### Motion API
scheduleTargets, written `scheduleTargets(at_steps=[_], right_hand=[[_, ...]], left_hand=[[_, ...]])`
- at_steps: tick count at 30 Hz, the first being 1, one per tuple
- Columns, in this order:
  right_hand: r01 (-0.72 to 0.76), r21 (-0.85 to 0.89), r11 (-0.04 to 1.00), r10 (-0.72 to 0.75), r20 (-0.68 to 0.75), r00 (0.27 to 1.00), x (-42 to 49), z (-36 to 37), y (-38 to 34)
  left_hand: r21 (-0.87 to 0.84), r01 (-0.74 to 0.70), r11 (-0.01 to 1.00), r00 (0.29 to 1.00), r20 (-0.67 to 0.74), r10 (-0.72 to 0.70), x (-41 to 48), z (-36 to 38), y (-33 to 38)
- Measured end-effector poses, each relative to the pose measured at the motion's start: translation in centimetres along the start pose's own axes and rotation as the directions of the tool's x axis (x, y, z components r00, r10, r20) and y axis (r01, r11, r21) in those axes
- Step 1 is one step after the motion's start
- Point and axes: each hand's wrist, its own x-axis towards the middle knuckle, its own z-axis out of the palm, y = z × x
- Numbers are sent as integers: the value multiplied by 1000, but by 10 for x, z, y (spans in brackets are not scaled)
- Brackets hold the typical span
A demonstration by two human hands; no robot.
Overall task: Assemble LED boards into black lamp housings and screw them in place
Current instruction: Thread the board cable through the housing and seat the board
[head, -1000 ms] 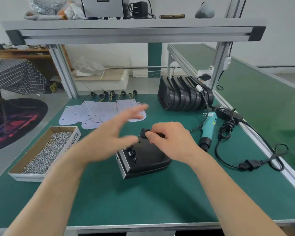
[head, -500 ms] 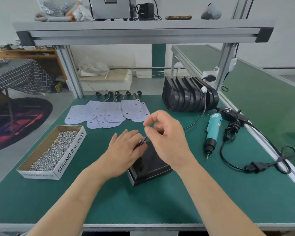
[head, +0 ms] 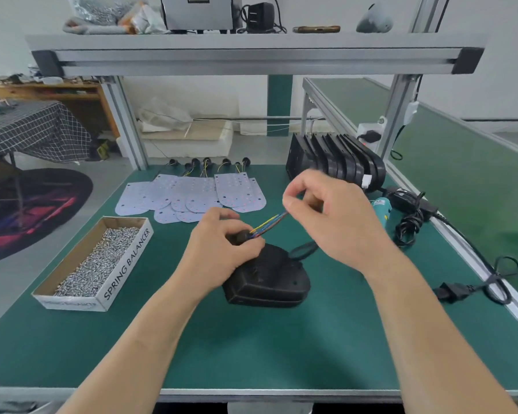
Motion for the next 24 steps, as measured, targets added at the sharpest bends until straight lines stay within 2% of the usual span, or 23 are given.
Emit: scheduleTargets(at_steps=[2, 3, 5, 8, 11, 12, 13, 14, 15, 16, 17, 18, 21, 24], right_hand=[[133, -337, 932, -94, 128, 987, -3, -5, -13], [174, -438, 882, -94, 197, 976, -5, -2, -22], [175, -507, 844, -28, 285, 958, -8, 8, -31], [76, -487, 870, 102, 328, 939, -6, 13, -28], [-40, -330, 943, 159, 345, 925, 5, 8, -16], [-74, -231, 970, 154, 352, 923, 6, 7, -10], [-126, -102, 987, 154, 355, 922, 6, 7, -4], [-195, 53, 979, 164, 352, 922, 5, 7, 2], [-269, 208, 940, 185, 351, 918, 4, 6, 7], [-327, 336, 883, 202, 357, 912, 4, 6, 11], [-365, 429, 826, 206, 372, 905, 4, 6, 14], [-386, 495, 778, 196, 393, 898, 4, 7, 16], [-394, 632, 668, 119, 432, 894, 5, 9, 15], [-352, 689, 634, 64, 406, 911, 6, 8, 16]], left_hand=[[150, -118, 982, 992, -28, 123, 4, 1, 11], [210, -175, 962, 983, -18, 183, 5, 2, 17], [310, -254, 916, 966, 28, 258, 8, 4, 29], [367, -300, 880, 954, 118, 276, 13, 1, 36], [240, -287, 927, 938, 266, 222, 17, -14, 34], [151, -256, 955, 932, 299, 203, 18, -20, 31], [-7, -198, 980, 932, 308, 190, 18, -27, 28], [-246, -119, 962, 933, 303, 193, 18, -31, 22], [-484, -28, 874, 931, 306, 199, 18, -33, 13], [-641, 59, 765, 926, 321, 197, 19, -32, 4], [-711, 113, 694, 916, 345, 204, 19, -30, -3], [-731, 147, 666, 902, 375, 213, 18, -25, -8], [-726, 114, 678, 889, 380, 257, 17, -9, -11], [-789, 166, 591, 870, 400, 289, 19, 1, -10]])
